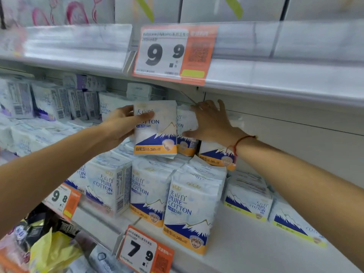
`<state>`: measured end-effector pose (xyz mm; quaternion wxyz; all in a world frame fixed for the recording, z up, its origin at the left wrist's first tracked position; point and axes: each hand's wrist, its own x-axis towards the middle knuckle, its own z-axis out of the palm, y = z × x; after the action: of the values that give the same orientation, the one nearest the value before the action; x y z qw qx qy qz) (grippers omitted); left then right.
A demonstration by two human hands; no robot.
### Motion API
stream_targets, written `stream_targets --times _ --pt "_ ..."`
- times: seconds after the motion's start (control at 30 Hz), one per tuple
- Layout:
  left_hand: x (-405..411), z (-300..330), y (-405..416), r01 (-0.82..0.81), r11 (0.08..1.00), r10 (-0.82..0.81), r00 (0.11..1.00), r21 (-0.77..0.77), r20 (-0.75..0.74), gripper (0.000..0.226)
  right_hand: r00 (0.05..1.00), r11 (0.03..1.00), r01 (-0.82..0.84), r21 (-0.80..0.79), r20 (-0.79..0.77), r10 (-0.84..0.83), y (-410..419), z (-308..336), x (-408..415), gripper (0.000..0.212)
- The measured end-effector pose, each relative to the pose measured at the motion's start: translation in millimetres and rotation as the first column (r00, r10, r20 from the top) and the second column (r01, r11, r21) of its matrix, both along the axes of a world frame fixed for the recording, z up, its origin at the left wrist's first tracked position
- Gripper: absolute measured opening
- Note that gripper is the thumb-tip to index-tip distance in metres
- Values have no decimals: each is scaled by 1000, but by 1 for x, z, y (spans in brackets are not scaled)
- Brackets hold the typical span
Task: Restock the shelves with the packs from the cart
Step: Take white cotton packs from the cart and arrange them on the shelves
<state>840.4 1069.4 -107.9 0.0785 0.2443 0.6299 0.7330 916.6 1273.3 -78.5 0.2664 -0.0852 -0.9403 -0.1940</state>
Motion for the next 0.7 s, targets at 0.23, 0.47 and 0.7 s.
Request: stream_targets --times 0.23,0.47,0.7 --pt "-1 7 47 29 998 -31 999 -51 -39 31 948 982 -75 -173 -316 17 9 -49 67 85" --pt "-11 -17 53 -39 875 -44 986 -482 -158 100 907 454 -185 -872 -329 -263 13 -59 64 85" --pt "22 -19 65 -153 888 58 973 -434 -223 69 925 466 -120 -877 -269 -268 12 -57 61 87"
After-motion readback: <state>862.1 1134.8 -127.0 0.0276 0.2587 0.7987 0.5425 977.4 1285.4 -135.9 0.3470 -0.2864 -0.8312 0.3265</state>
